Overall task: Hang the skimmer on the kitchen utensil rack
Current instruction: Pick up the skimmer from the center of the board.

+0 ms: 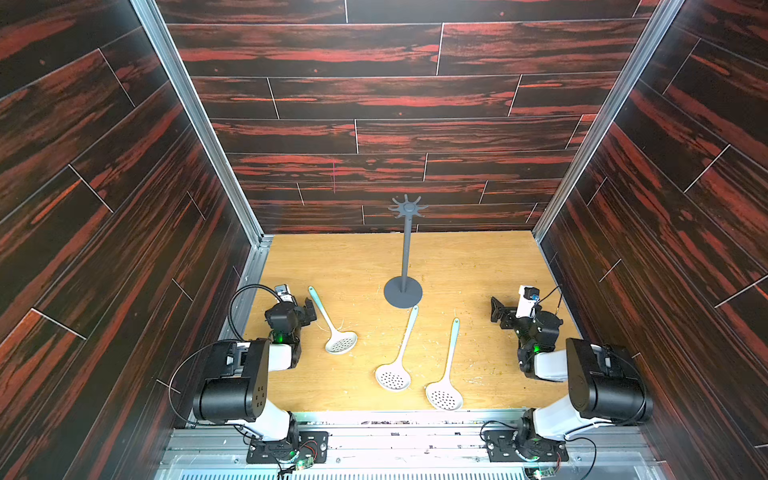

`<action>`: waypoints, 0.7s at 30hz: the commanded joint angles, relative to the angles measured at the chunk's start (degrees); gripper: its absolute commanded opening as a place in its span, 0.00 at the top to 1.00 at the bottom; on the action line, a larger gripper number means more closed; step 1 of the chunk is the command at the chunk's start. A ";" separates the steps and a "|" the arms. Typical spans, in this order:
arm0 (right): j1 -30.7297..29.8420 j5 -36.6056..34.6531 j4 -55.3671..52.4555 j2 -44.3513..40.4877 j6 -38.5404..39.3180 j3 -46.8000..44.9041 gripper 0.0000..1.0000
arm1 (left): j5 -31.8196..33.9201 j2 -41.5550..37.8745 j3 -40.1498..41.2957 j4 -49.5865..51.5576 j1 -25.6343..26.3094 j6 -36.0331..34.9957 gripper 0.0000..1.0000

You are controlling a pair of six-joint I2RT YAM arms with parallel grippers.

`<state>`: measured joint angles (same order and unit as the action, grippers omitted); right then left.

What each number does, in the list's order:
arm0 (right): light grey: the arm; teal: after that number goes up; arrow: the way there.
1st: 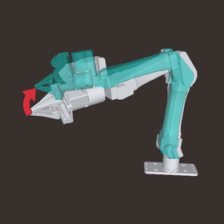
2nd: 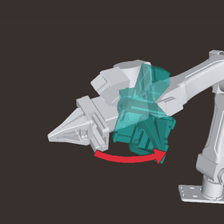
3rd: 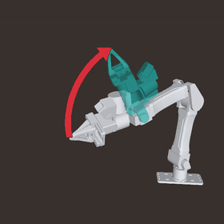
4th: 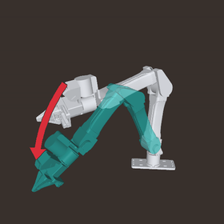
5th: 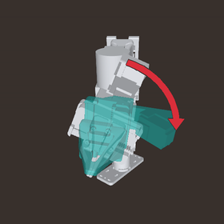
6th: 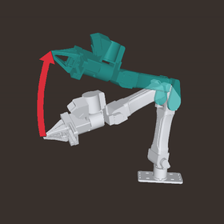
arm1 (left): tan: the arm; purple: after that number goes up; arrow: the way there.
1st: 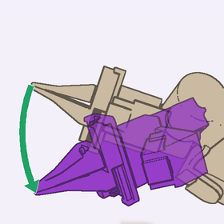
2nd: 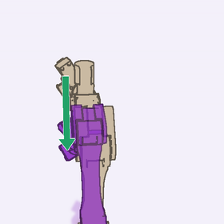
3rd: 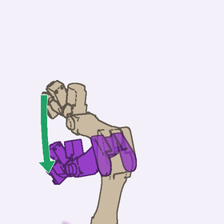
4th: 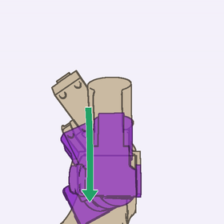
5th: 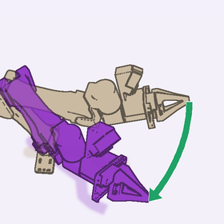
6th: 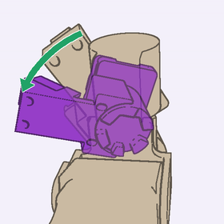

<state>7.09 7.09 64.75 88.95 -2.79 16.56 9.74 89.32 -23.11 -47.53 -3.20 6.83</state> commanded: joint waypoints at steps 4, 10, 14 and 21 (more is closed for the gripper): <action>0.06 0.28 1.10 0.45 -0.27 0.76 0.01 | 0.87 -1.13 -1.06 0.36 0.21 -0.92 0.00; -0.04 7.61 6.23 -0.05 2.51 -2.28 0.02 | -1.25 -2.96 3.16 -5.78 0.13 -1.32 0.00; 0.01 7.29 9.34 0.00 2.35 -3.90 0.02 | -0.77 -4.05 6.00 -10.37 0.13 -0.97 0.00; 0.23 -12.65 14.25 0.60 -5.79 -6.34 0.02 | 2.52 -4.04 9.06 -15.96 0.11 0.23 0.00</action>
<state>7.09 5.39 76.58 88.95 -3.97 10.07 9.78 86.15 -14.96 -58.54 -3.20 6.57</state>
